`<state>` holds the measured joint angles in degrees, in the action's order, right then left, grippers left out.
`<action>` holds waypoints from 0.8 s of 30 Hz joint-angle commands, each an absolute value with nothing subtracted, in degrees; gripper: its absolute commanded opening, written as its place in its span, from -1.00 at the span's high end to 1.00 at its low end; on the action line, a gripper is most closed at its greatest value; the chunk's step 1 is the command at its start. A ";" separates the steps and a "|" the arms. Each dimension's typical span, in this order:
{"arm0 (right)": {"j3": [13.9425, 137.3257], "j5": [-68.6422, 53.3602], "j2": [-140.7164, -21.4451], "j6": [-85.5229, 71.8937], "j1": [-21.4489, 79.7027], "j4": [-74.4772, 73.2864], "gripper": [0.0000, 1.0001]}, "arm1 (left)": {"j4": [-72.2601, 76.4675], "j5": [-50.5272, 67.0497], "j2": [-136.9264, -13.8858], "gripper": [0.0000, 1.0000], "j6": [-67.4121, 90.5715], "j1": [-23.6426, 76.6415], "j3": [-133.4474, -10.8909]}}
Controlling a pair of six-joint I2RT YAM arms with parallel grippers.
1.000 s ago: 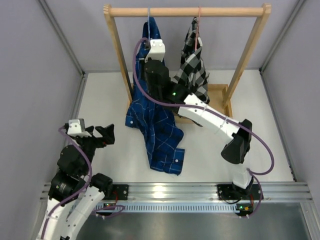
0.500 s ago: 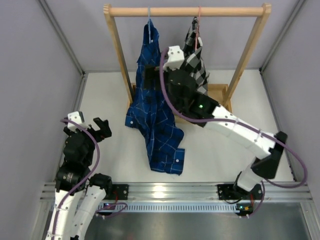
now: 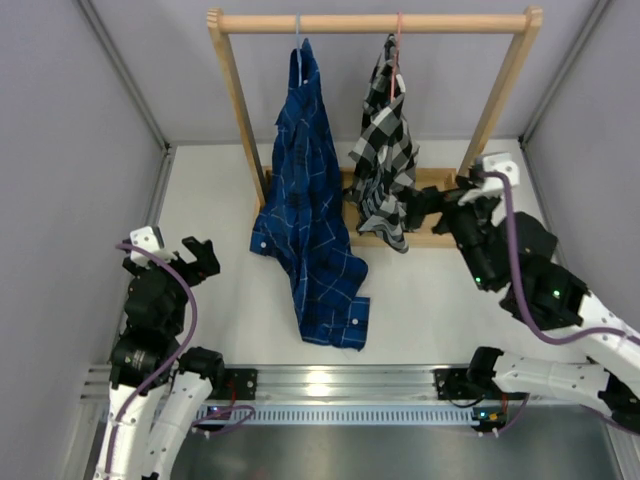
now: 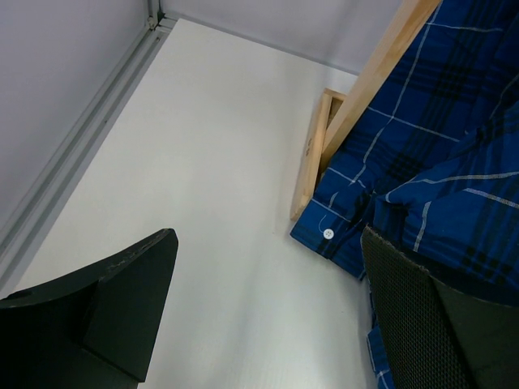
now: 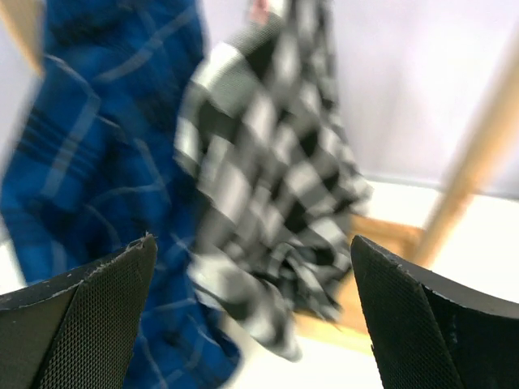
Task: Place the shirt on the hanger
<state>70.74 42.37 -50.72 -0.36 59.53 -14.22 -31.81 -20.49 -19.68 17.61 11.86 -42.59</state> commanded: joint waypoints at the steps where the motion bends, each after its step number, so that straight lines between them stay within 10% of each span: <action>1: 65.14 53.67 -42.91 0.62 59.68 -20.73 -0.99 | -31.46 -21.18 -20.12 -0.97 16.70 11.43 -42.54; 10: 53.88 61.62 -31.72 -4.74 58.10 -29.43 -0.99 | -30.41 -16.80 -21.01 -0.97 14.68 10.46 -42.19; 24: 50.98 34.90 -33.49 -10.81 34.98 -36.12 -0.99 | -28.92 -12.92 -15.91 -0.97 14.15 10.46 -37.71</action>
